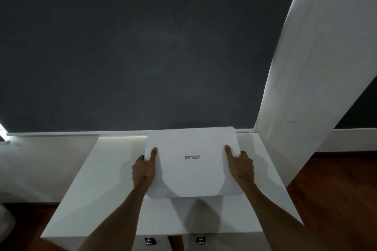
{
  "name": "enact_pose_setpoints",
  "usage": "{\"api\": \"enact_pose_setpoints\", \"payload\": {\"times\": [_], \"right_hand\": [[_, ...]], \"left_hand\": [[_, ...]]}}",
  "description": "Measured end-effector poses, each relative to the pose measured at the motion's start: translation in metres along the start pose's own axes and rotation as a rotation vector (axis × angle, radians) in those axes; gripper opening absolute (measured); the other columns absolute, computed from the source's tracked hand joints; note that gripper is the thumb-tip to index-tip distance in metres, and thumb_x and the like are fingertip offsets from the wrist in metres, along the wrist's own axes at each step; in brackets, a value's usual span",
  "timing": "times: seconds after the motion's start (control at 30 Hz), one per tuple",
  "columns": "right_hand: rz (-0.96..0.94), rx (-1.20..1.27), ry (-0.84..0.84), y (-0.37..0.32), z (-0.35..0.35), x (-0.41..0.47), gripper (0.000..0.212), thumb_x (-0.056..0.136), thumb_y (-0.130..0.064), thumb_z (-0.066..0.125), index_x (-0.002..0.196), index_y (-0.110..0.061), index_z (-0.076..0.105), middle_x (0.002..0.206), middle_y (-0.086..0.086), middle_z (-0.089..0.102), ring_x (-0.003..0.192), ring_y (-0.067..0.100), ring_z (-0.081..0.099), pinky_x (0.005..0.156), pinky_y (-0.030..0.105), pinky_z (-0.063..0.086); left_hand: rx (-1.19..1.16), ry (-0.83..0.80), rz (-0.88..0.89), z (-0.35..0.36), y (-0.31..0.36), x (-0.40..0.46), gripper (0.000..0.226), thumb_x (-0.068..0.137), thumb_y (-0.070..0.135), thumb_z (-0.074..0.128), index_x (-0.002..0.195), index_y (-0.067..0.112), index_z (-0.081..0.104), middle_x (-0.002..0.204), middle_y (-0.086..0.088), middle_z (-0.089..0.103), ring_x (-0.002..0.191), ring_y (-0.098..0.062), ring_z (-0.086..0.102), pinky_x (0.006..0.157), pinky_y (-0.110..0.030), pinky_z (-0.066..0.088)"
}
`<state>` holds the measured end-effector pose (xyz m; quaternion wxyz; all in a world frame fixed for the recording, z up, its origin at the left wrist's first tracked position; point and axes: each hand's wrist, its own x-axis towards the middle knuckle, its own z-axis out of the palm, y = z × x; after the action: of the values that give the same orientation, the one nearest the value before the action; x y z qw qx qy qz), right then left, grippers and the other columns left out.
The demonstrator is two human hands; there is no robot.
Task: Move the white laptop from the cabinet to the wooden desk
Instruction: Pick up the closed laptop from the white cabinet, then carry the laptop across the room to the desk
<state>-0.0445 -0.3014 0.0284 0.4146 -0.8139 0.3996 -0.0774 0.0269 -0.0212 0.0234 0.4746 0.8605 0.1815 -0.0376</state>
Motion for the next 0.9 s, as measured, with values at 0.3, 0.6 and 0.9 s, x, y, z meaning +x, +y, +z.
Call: {"api": "enact_pose_setpoints", "payload": {"times": [0.3,0.6,0.9], "right_hand": [[-0.196,0.217,0.234,-0.065,-0.074,-0.006,0.094,0.081,-0.081,0.036,0.138,-0.007,0.046,0.136,0.015,0.059,0.122,0.039,0.058,0.105,0.052,0.047],[-0.193,0.303,0.477,-0.032,-0.190,-0.009,0.067,0.086,-0.074,0.041,0.116,-0.016,0.054,0.102,0.001,0.063,0.089,0.021,0.062,0.084,0.041,0.054],[-0.014,0.262,0.756,0.104,-0.336,-0.070,0.064,0.092,-0.065,0.041,0.124,-0.011,0.055,0.107,0.003,0.062,0.095,0.024,0.057,0.084,0.037,0.046]], "left_hand": [[-0.266,0.094,0.326,-0.026,0.107,-0.019,0.078,0.086,0.068,0.046,0.132,0.005,0.053,0.128,-0.019,0.061,0.119,-0.041,0.055,0.103,-0.052,0.043],[-0.286,-0.087,0.509,0.033,0.196,-0.066,0.079,0.089,0.066,0.042,0.125,-0.003,0.058,0.122,-0.025,0.064,0.113,-0.045,0.059,0.100,-0.054,0.045],[-0.353,-0.476,0.683,0.156,0.237,-0.207,0.070,0.087,0.069,0.044,0.119,0.008,0.060,0.114,-0.011,0.068,0.106,-0.034,0.063,0.090,-0.042,0.049]]}}
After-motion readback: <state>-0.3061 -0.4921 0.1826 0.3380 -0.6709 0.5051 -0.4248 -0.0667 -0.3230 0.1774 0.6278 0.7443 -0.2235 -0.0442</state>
